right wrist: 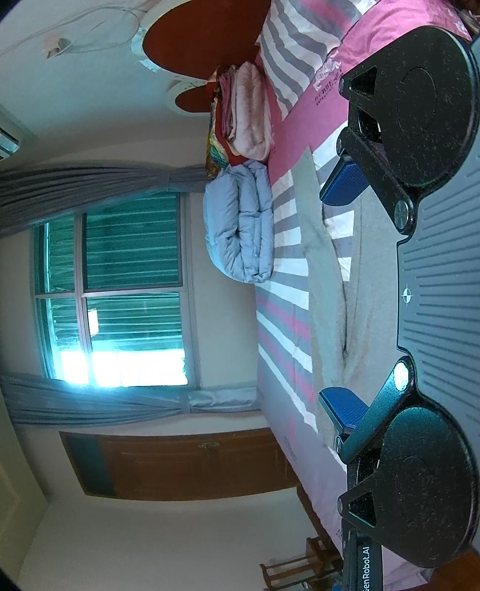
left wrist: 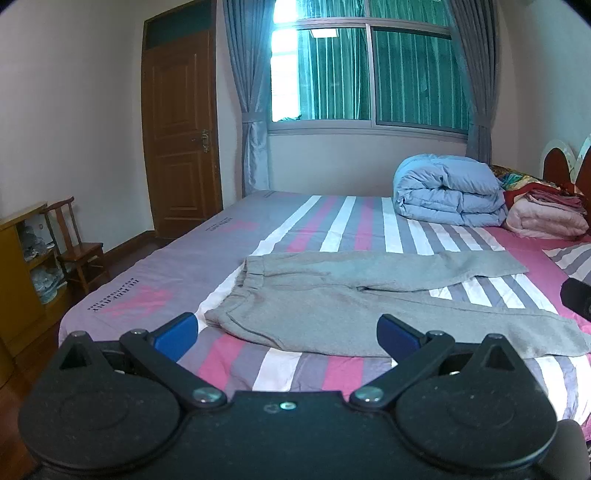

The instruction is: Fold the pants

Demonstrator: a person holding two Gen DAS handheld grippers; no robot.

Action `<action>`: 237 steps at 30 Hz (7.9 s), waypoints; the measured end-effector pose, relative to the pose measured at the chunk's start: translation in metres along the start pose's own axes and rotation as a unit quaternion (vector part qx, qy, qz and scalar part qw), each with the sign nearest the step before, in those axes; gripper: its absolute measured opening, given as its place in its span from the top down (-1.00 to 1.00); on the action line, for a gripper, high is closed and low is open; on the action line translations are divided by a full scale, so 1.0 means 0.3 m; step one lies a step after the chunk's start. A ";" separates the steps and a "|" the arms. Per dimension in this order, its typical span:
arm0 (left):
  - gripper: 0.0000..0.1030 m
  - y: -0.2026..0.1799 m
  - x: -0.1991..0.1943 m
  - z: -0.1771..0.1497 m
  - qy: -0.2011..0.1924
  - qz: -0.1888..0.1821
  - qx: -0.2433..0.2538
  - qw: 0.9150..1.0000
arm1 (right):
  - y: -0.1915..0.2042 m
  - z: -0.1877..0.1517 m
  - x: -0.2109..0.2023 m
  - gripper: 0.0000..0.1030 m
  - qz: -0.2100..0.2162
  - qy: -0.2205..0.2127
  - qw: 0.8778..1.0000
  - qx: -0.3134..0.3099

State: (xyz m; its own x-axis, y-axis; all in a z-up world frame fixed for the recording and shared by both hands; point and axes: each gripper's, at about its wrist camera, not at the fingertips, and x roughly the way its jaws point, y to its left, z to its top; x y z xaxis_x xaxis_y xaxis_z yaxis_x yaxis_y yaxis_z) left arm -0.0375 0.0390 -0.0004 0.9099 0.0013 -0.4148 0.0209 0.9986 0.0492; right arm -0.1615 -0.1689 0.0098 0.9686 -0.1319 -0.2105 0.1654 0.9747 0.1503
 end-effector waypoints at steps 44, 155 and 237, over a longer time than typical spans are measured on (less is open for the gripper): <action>-0.88 -0.013 0.008 -0.025 0.000 0.000 0.003 1.000 | 0.001 -0.022 0.001 -1.00 -0.009 -0.002 1.000 -0.007; 1.00 0.436 1.314 0.118 0.287 -0.069 -0.096 0.951 | 0.186 -0.206 1.495 0.90 0.296 0.253 0.886 -0.253; 0.35 0.582 1.259 -0.108 0.304 -0.047 -0.290 0.906 | 0.012 -0.396 1.441 0.65 0.094 0.401 0.839 0.356</action>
State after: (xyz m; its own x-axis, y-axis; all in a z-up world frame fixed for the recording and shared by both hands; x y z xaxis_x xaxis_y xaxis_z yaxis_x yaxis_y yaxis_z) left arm 0.2964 0.2155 -0.1779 0.5158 -0.2326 -0.8245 -0.2950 0.8553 -0.4259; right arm 0.2359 -0.2009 -0.1956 0.6016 0.4542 -0.6571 0.3678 0.5728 0.7326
